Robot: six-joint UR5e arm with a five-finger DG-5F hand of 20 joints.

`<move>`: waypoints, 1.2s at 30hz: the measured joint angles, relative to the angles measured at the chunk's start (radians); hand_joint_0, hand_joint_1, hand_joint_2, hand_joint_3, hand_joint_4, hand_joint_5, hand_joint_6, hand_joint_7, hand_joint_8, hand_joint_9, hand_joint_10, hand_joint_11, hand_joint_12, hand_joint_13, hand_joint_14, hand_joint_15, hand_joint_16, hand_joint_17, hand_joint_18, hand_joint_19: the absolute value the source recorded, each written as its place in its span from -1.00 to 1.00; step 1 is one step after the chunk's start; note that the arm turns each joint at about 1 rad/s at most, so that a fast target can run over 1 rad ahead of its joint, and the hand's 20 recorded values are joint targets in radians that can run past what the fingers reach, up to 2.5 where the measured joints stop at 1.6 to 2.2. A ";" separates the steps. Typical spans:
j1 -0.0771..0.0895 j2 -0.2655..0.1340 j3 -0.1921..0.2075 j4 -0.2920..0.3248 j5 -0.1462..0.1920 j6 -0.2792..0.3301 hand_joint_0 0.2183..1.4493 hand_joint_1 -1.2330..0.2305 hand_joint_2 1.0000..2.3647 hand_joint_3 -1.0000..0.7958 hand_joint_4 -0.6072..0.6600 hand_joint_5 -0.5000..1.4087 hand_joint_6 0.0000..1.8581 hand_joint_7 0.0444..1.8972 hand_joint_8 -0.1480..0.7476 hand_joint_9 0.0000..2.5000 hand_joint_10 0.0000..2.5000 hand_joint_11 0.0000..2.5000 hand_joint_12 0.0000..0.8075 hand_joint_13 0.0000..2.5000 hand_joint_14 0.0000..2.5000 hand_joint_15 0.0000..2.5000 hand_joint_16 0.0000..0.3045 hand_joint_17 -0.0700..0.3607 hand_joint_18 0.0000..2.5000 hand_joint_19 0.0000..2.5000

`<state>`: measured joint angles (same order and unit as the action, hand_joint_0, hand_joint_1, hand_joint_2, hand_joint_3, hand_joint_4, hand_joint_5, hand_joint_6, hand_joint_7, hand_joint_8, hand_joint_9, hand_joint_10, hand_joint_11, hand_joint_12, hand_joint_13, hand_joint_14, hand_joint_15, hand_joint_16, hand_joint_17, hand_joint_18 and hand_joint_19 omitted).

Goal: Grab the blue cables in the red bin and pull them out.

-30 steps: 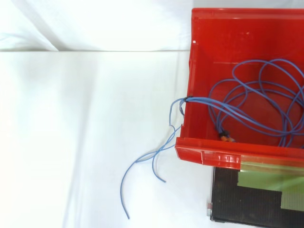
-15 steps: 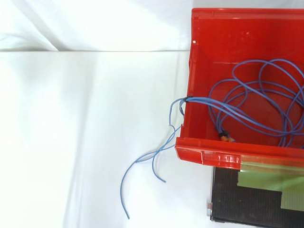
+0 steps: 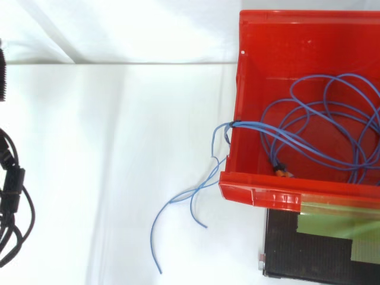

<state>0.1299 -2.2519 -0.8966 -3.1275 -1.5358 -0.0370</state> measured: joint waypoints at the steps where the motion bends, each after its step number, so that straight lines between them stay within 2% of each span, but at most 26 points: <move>1: -0.001 0.000 -0.005 0.004 0.005 -0.010 -0.11 -0.38 -1.00 -1.00 0.22 -0.23 -0.99 -0.88 -0.24 -0.80 -1.00 -0.95 -0.19 -0.94 -0.99 -0.84 -0.68 -0.17 -0.99 -0.61; 6: -0.004 -0.001 -0.048 0.048 0.010 -0.092 -0.10 -0.40 -1.00 -1.00 0.24 -0.18 -0.99 -0.86 -0.22 -0.77 -1.00 -0.94 -0.19 -0.93 -0.99 -0.84 -0.68 -0.17 -0.97 -0.61; 9: -0.006 -0.001 -0.074 0.063 0.000 -0.163 -0.10 -0.40 -1.00 -1.00 0.25 -0.17 -0.99 -0.85 -0.21 -0.77 -1.00 -0.93 -0.18 -0.93 -0.99 -0.84 -0.68 -0.17 -0.96 -0.61; 13: -0.012 0.000 -0.089 0.063 -0.019 -0.264 -0.11 -0.40 -1.00 -1.00 0.25 -0.17 -0.99 -0.85 -0.20 -0.76 -1.00 -0.93 -0.19 -0.92 -0.99 -0.84 -0.68 -0.17 -0.96 -0.62; 17: -0.020 0.000 -0.092 0.025 -0.029 -0.377 -0.11 -0.41 -1.00 -1.00 0.25 -0.17 -0.99 -0.85 -0.20 -0.76 -1.00 -0.92 -0.18 -0.92 -0.99 -0.84 -0.68 -0.17 -0.96 -0.61; 21: -0.026 0.000 -0.092 -0.046 -0.019 -0.481 -0.10 -0.41 -1.00 -1.00 0.25 -0.17 -0.99 -0.85 -0.20 -0.76 -1.00 -0.92 -0.18 -0.93 -0.99 -0.84 -0.68 -0.17 -0.96 -0.61; 26: -0.036 0.000 -0.093 -0.107 -0.015 -0.618 -0.11 -0.41 -1.00 -1.00 0.25 -0.17 -0.99 -0.85 -0.19 -0.76 -1.00 -0.93 -0.18 -0.92 -0.99 -0.84 -0.68 -0.17 -0.96 -0.61; 32: -0.046 0.000 -0.093 -0.131 -0.032 -0.772 -0.11 -0.41 -1.00 -1.00 0.25 -0.17 -0.99 -0.85 -0.20 -0.76 -1.00 -0.92 -0.18 -0.92 -0.99 -0.84 -0.68 -0.17 -0.96 -0.61; 36: -0.053 0.000 -0.092 -0.131 -0.061 -0.881 -0.10 -0.41 -1.00 -1.00 0.25 -0.16 -0.99 -0.85 -0.19 -0.76 -1.00 -0.93 -0.18 -0.92 -0.99 -0.84 -0.68 -0.17 -0.96 -0.61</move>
<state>0.0771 -2.2519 -0.9885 -3.2590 -1.5967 -0.9181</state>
